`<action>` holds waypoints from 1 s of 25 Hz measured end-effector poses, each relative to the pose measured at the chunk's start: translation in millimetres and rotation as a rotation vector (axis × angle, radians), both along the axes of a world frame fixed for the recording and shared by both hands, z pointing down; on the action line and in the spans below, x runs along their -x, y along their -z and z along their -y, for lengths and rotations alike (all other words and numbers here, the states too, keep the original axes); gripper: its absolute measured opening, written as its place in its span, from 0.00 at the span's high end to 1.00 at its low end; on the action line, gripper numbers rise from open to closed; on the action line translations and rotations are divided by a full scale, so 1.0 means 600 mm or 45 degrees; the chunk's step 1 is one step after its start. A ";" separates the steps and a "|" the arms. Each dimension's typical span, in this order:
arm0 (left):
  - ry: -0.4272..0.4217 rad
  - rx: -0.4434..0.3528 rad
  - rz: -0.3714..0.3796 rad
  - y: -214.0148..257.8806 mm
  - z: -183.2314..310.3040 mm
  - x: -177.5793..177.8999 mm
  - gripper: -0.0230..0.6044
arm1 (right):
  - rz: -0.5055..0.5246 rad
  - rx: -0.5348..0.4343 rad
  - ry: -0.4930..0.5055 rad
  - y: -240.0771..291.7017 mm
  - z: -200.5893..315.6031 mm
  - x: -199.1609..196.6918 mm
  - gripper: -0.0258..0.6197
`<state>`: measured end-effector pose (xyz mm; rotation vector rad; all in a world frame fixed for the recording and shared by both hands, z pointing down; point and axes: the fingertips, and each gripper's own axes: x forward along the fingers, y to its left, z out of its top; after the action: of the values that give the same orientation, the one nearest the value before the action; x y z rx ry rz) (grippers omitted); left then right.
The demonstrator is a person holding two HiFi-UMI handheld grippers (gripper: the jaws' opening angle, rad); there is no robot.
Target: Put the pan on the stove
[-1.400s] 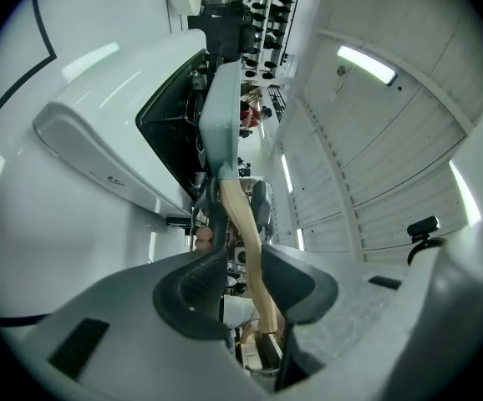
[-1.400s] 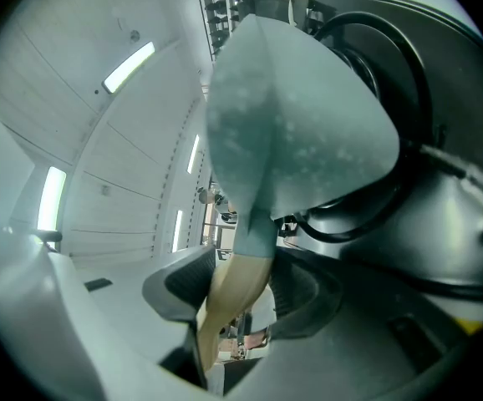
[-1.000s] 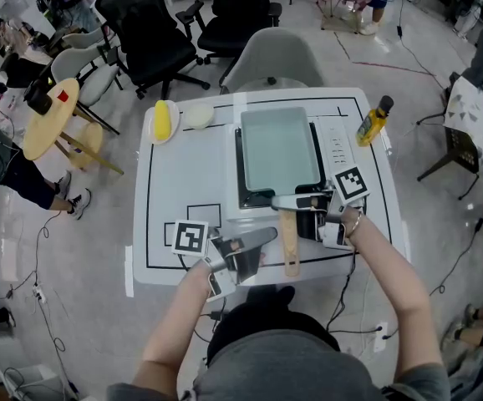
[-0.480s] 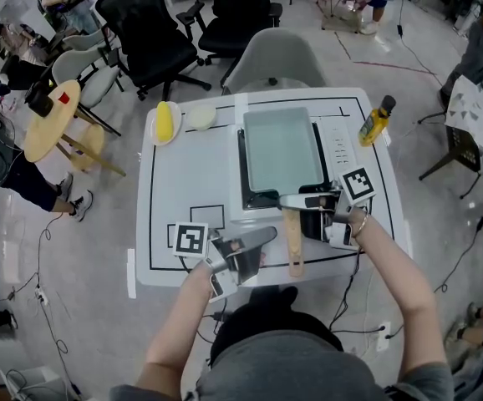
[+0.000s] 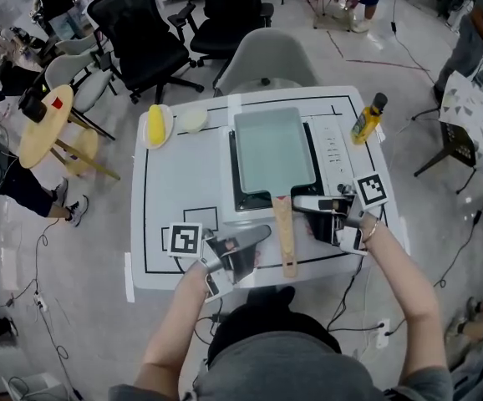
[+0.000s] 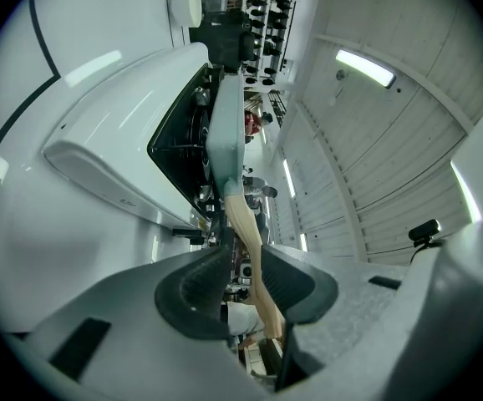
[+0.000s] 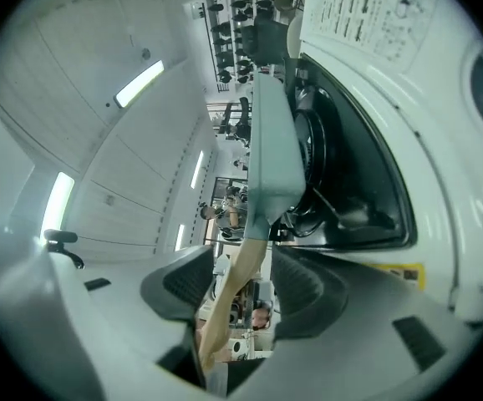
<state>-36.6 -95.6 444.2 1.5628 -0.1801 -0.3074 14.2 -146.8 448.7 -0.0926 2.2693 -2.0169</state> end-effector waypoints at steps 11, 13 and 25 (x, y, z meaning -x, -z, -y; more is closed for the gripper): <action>0.035 -0.024 0.069 -0.003 0.006 0.015 0.78 | -0.069 -0.092 -0.102 0.017 -0.013 -0.043 0.68; 0.054 -0.030 0.086 -0.003 0.007 0.019 0.78 | -0.094 -0.119 -0.129 0.019 -0.014 -0.053 0.69; 0.227 -0.265 0.456 -0.006 0.033 0.046 0.92 | -0.342 -0.321 -0.364 0.047 -0.017 -0.080 0.83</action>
<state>-64.2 -115.3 447.5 1.8043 -0.5840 -0.1866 62.3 -136.5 420.3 -0.6613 2.4721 -1.6477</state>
